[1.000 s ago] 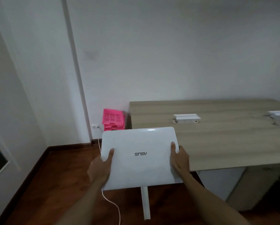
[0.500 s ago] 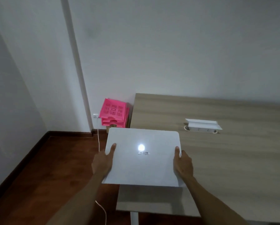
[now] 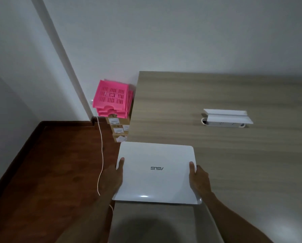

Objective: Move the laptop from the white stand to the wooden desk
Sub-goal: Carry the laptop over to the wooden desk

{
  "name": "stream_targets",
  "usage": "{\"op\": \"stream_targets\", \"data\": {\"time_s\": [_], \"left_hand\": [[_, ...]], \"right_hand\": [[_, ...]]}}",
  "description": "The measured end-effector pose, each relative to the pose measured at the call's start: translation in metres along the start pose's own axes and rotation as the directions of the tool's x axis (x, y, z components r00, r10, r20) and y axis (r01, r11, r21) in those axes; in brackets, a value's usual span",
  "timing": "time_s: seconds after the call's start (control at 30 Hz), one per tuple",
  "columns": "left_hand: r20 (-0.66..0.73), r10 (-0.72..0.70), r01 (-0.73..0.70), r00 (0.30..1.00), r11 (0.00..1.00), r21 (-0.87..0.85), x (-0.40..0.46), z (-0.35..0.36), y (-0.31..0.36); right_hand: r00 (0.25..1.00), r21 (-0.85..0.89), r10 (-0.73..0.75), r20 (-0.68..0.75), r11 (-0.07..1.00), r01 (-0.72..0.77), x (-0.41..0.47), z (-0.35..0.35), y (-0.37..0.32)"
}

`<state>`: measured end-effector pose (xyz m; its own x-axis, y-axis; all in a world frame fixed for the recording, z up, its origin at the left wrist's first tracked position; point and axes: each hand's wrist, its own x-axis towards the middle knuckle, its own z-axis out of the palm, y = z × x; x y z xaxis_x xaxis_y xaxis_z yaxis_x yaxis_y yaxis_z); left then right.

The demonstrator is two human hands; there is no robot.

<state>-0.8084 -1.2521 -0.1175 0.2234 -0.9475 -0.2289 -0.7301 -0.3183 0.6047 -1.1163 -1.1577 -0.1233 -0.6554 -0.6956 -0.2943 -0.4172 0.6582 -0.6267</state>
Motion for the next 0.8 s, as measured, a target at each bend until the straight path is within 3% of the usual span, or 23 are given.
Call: {"op": "stream_targets", "data": {"time_s": [0.2,0.27,0.37,0.57,0.6,0.67,0.7,0.77,0.8], "left_hand": [[0.058,-0.058,0.053,0.997,0.994,0.092,0.026,0.038,-0.003],[0.01,0.022,-0.023,1.0,0.989,0.149,0.029,0.042,-0.006],[0.047,0.229,-0.233,0.972,0.944,0.233,0.032,0.038,-0.005],[0.157,0.35,-0.382,0.924,0.872,0.307,0.029,0.037,0.003],[0.157,0.357,-0.389,0.921,0.868,0.309,0.033,0.037,0.002],[0.184,0.188,-0.231,0.965,0.94,0.252,0.041,0.032,0.002],[0.168,0.18,-0.219,0.969,0.943,0.25,0.042,0.031,0.0],[0.108,0.32,-0.337,0.941,0.874,0.35,0.036,0.025,0.001],[0.116,0.319,-0.339,0.941,0.862,0.376,0.029,0.021,0.009]], "right_hand": [[1.0,-0.065,0.023,-0.001,0.998,-0.023,0.025,0.018,0.014],[1.0,-0.078,0.022,0.015,0.997,-0.021,0.031,0.021,0.016],[0.999,-0.1,0.03,0.042,0.995,-0.025,0.037,0.023,0.018],[0.999,-0.191,0.026,0.047,0.981,-0.017,0.047,0.025,0.018],[0.999,-0.213,0.019,0.05,0.977,-0.008,0.049,0.025,0.017],[0.999,-0.255,0.006,0.053,0.967,0.007,0.052,0.025,0.017],[0.998,-0.28,0.002,0.06,0.96,0.015,0.054,0.025,0.017],[0.997,-0.323,-0.004,0.079,0.946,0.029,0.056,0.026,0.016],[0.996,-0.335,-0.003,0.086,0.942,0.032,0.057,0.026,0.016]]}}
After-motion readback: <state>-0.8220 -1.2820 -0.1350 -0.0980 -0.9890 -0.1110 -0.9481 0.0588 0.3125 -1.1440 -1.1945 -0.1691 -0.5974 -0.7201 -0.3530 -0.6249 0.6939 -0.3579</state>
